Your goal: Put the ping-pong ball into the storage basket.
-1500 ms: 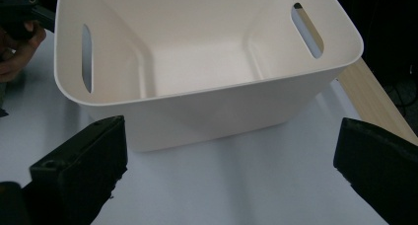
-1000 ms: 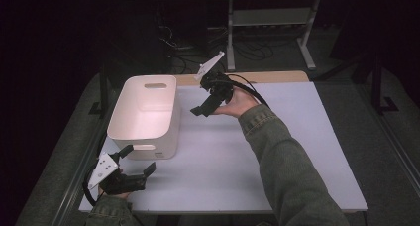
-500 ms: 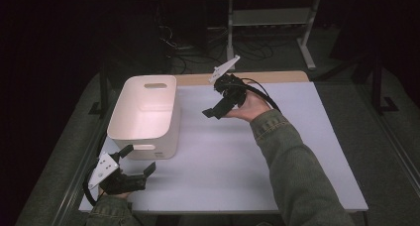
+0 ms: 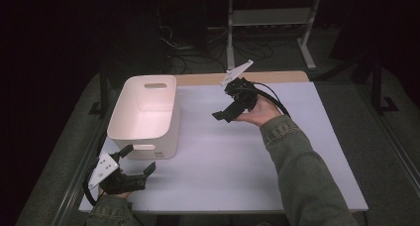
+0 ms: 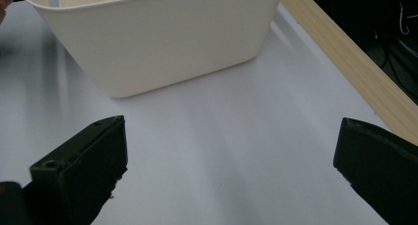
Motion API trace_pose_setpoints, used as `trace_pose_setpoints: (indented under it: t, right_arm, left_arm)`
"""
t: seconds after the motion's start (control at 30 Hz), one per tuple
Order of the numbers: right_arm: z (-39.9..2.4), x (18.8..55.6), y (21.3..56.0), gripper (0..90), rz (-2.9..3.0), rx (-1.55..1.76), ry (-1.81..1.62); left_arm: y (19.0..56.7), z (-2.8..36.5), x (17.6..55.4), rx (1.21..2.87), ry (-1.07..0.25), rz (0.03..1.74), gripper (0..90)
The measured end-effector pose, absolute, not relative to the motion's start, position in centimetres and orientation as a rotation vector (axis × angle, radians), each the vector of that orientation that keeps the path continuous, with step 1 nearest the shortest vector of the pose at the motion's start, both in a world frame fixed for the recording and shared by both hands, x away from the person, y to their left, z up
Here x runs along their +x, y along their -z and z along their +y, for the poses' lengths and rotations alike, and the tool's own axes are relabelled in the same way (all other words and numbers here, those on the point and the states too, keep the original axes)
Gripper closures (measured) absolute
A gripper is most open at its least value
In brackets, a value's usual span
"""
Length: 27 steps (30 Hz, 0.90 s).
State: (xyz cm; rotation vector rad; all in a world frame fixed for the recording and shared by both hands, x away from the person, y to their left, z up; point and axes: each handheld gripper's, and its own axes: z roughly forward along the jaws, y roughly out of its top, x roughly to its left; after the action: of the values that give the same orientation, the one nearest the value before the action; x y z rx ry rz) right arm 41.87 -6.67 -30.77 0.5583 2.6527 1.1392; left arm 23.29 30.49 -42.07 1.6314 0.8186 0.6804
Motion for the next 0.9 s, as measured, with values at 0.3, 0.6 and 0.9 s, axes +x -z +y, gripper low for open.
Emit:
trace_pose_setpoints:
  t: [0.3,0.6,0.9]
  right_arm:
    - [-8.7,41.3,31.3,0.0,2.631,0.605,-1.157]
    - [-10.3,40.7,31.5,0.0,2.611,0.636,-1.171]
    - [-11.4,40.1,32.2,0.0,2.602,0.664,-1.166]
  left_arm:
    - [42.1,30.5,23.3,1.635,-0.682,0.817,1.6]
    - [42.1,30.5,23.3,1.636,-0.682,0.819,1.6]
    - [42.1,30.5,23.3,1.635,-0.682,0.823,1.6]
